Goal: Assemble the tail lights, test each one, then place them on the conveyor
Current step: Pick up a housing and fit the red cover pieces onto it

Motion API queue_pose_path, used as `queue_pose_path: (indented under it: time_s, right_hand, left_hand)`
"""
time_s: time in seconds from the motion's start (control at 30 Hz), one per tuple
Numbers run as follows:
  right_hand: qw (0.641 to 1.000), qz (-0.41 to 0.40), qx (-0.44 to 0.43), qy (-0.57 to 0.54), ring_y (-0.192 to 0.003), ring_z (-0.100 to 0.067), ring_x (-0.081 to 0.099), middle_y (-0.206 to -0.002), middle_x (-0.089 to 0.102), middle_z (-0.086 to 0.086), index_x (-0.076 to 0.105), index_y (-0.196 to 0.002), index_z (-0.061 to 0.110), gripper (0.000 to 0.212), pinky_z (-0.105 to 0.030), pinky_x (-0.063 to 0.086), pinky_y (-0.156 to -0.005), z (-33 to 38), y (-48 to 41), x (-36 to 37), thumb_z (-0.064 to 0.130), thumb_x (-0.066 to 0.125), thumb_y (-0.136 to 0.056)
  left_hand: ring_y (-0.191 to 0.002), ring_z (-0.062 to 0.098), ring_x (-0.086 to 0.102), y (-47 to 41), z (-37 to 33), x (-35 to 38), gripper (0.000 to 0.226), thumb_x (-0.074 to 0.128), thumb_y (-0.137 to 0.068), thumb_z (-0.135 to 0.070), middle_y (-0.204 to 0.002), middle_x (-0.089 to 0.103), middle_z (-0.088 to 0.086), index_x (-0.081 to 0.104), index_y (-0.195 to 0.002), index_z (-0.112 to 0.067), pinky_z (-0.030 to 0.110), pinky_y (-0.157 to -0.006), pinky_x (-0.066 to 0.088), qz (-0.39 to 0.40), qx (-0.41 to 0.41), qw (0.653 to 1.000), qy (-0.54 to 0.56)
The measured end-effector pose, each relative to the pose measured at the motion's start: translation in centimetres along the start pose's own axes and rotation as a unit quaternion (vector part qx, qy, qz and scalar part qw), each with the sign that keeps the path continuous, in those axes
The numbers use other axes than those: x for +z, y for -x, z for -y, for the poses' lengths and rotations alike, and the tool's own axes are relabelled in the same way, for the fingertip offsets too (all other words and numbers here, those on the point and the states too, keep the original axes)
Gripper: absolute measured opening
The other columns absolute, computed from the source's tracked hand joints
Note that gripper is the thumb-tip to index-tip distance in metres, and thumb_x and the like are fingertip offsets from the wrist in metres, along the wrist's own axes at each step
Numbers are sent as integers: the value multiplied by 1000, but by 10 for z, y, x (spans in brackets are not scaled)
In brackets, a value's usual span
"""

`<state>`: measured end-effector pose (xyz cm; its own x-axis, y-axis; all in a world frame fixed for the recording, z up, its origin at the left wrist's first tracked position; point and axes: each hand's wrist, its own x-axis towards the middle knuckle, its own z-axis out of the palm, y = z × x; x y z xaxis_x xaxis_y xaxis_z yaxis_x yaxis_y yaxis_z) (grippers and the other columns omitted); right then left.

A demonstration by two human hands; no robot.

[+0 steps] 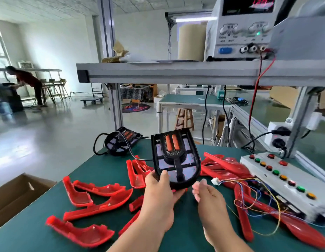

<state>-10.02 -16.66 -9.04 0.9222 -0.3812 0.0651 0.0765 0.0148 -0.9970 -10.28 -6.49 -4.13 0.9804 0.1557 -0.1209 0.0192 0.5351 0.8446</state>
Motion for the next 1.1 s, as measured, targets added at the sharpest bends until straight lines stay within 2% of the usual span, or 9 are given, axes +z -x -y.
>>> queue_pose_path:
  time_s: [0.13, 0.27, 0.37, 0.47, 0.57, 0.7, 0.83, 0.9, 1.1]
  right_hand:
    - [977, 84, 26, -195, -84, -13, 69, -88, 75, -2, 78, -83, 17, 67, -34, 48, -83, 7, -1, -11, 63, 30, -89]
    - [968, 78, 36, -237, -107, -21, 69, -114, 72, -7, 64, -123, 15, 57, -39, 51, -88, 17, 1, -14, 54, 31, -97]
    - [964, 48, 48, -257, -102, -20, 70, -110, 74, -6, 67, -117, 12, 53, -35, 54, -81, 29, 1, -19, 48, 31, -102]
    - [950, 27, 57, -305, -94, -16, 72, -102, 76, -3, 74, -105, 13, 50, -29, 59, -69, 41, 0, -27, 46, 36, -102]
    - [932, 47, 56, -356, -93, -17, 73, -102, 76, -3, 81, -88, 23, 46, -27, 59, -63, 50, 0, -35, 43, 42, -101]
    - [942, 121, 72, -305, -102, -20, 70, -110, 74, -6, 80, -92, 24, 43, -32, 58, -75, 57, 5, -46, 39, 41, -100]
    - [961, 160, 115, -192, -113, -29, 65, -121, 68, -13, 73, -115, 14, 47, -45, 46, -103, 49, 15, -64, 47, 53, -89]
    - [965, 161, 131, -157, -111, -29, 66, -120, 69, -12, 73, -114, 14, 50, -45, 47, -103, 45, 19, -73, 50, 58, -83]
    - [965, 178, 176, -77, -105, -30, 69, -114, 72, -13, 76, -107, 17, 51, -38, 57, -85, 36, 28, -86, 56, 58, -80]
  left_hand:
    - [-97, 19, 68, 8, 10, -3, 22, 47, -100, -9, -114, 67, 11, 48, -122, -8, 30, -63, 59, 35, -1, 999, -42]
    - [-101, 21, 69, 13, 16, -8, 22, 54, -97, -12, -114, 70, 7, 51, -119, -12, 25, -64, 57, 102, -35, 990, -89]
    - [-102, 22, 68, 9, 14, -11, 27, 54, -96, -34, -110, 72, 3, 61, -113, -14, 31, -76, 55, 140, -56, 983, -106]
    - [-89, 23, 66, -2, 3, -14, 57, 40, -92, -61, -97, 72, 7, 66, -107, -12, 36, -79, 51, 138, -127, 980, -61]
    - [-99, 28, 59, -13, -7, -17, 84, 30, -87, -74, -111, 63, 16, 59, -121, -3, 38, -85, 50, 151, -194, 969, 27]
    - [-107, 30, 59, -27, -25, -31, 91, 28, -86, -78, -119, 63, 16, 58, -127, -2, 42, -96, 44, 160, -201, 961, 105]
    - [-88, 37, 70, -34, -40, -47, 80, 42, -81, -73, -107, 71, 22, 77, -94, -2, 45, -83, 52, 204, -230, 952, 17]
    - [-89, 39, 70, -32, -43, -47, 74, 50, -78, -65, -102, 71, 26, 76, -91, 3, 45, -89, 49, 225, -250, 940, -49]
    - [-87, 33, 73, -17, -39, -40, 60, 62, -74, -57, -107, 71, 23, 75, -104, -7, 43, -70, 60, 293, -245, 894, -236]
